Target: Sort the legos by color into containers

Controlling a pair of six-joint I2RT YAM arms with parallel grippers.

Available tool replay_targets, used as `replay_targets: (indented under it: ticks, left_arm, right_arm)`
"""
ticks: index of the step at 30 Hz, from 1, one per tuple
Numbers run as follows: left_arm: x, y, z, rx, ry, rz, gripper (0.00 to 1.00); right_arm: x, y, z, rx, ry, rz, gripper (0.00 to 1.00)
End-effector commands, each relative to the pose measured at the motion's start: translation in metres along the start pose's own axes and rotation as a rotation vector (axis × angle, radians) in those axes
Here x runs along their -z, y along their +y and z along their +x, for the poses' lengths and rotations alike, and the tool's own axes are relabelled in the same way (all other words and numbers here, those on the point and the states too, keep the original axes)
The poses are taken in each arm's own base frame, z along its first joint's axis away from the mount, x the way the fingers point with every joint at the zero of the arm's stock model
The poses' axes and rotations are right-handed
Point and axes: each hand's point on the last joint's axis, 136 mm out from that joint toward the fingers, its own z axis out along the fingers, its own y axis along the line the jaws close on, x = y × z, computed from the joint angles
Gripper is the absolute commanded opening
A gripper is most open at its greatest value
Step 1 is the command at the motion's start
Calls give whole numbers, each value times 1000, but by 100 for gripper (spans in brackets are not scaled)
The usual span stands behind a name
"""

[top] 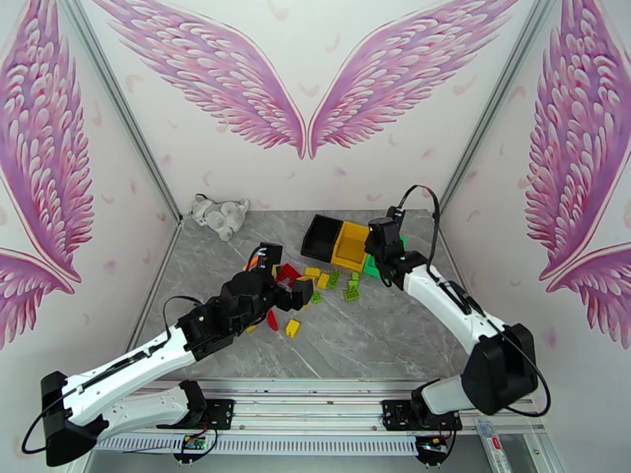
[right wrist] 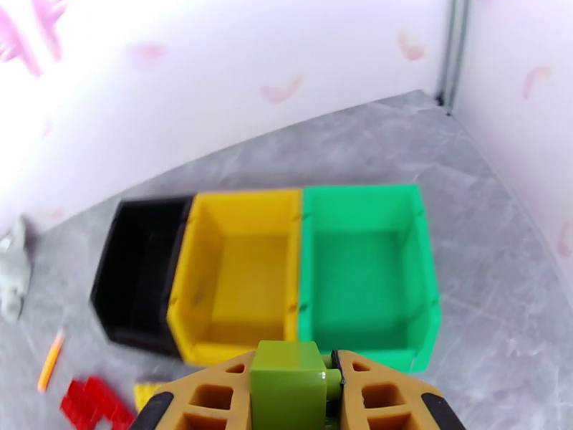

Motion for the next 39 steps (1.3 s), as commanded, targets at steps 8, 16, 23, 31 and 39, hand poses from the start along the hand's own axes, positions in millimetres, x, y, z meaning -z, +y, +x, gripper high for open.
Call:
replay_targets:
  ticks: [8,16,23,31,39]
  left_arm:
    - [-41,15,43,-152,54,-64,99]
    - [-50,55,68,-44,80,-124,99]
    - [-61,101,83,158,136,-154,99]
    - [-54,138,84,271,106,-202,99]
    - [-49,152,83,274,89,-245,99]
  right_arm:
    - [-85,-43,61,131,292,128,27]
    - [-61,-28,58,122,275,39,73]
    - [13,40,72,245,256,-195,86]
    - [54,97,169,499,414,-347,78]
    - [44,100,230,602,563,-360,74]
